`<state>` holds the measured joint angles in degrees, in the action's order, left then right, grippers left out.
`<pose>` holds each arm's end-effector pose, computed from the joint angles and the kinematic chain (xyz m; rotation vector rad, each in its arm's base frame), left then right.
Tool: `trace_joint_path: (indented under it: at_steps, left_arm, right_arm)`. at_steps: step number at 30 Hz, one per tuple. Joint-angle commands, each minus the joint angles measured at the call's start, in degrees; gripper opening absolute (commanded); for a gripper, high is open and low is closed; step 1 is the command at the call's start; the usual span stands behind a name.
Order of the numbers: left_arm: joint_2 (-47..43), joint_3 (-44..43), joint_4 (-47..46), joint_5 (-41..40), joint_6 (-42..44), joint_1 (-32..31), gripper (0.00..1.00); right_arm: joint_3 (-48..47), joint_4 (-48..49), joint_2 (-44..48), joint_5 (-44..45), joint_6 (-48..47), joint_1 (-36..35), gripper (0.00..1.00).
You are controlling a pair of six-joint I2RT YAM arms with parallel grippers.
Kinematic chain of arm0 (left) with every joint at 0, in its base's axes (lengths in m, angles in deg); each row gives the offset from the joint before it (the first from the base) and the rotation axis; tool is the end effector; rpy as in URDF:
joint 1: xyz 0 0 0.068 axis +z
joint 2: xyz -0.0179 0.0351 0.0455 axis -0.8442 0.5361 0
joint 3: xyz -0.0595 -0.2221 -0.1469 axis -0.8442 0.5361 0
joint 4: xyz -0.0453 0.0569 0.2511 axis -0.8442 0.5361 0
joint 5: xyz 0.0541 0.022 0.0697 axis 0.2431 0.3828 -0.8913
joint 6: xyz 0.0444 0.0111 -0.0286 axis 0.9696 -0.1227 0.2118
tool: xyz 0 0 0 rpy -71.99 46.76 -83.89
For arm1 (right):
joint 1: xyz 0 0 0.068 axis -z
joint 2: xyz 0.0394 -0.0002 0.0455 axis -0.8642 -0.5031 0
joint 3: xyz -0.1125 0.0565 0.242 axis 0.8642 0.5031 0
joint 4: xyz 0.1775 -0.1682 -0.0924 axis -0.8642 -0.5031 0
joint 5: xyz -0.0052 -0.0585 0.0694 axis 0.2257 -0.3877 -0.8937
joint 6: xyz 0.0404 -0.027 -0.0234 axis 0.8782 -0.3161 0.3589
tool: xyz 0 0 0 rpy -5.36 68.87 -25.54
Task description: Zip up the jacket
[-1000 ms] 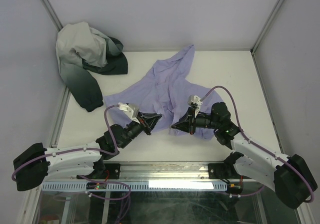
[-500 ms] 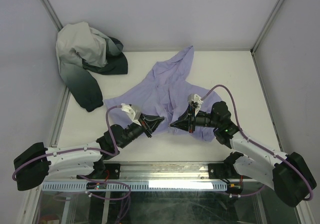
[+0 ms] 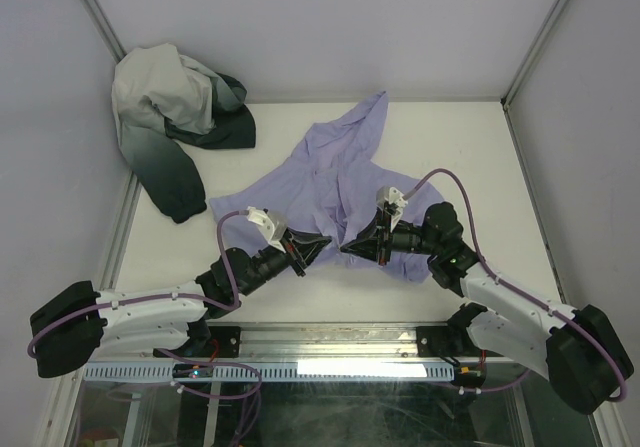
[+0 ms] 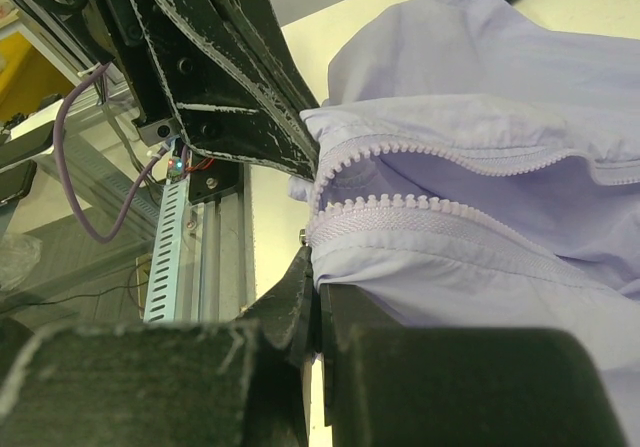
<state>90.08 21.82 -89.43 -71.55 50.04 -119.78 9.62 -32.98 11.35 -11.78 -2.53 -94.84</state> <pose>0.1013 -0.1799 0.2260 0.4867 1.4954 -0.9687 0.1513 0.1388 0.2369 -1.0076 1.4891 1.3005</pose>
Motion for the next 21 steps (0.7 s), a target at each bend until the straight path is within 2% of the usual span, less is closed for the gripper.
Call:
trace_joint_path:
  at_steps: [1,12,21]
  left_arm:
    - [-0.1,-0.7,-4.0,2.1,0.8,0.1,0.0]
    - [1.4,-2.1,0.3,2.8,1.9,0.1,0.0]
    - [3.7,-4.3,8.2,4.3,2.0,0.0,0.0]
  right_arm:
    - [-1.7,3.6,1.8,1.2,0.8,0.2,0.0]
    - [-2.4,3.4,1.8,2.6,3.9,0.2,0.0]
    - [-3.9,3.8,-0.5,3.8,6.9,0.3,0.0]
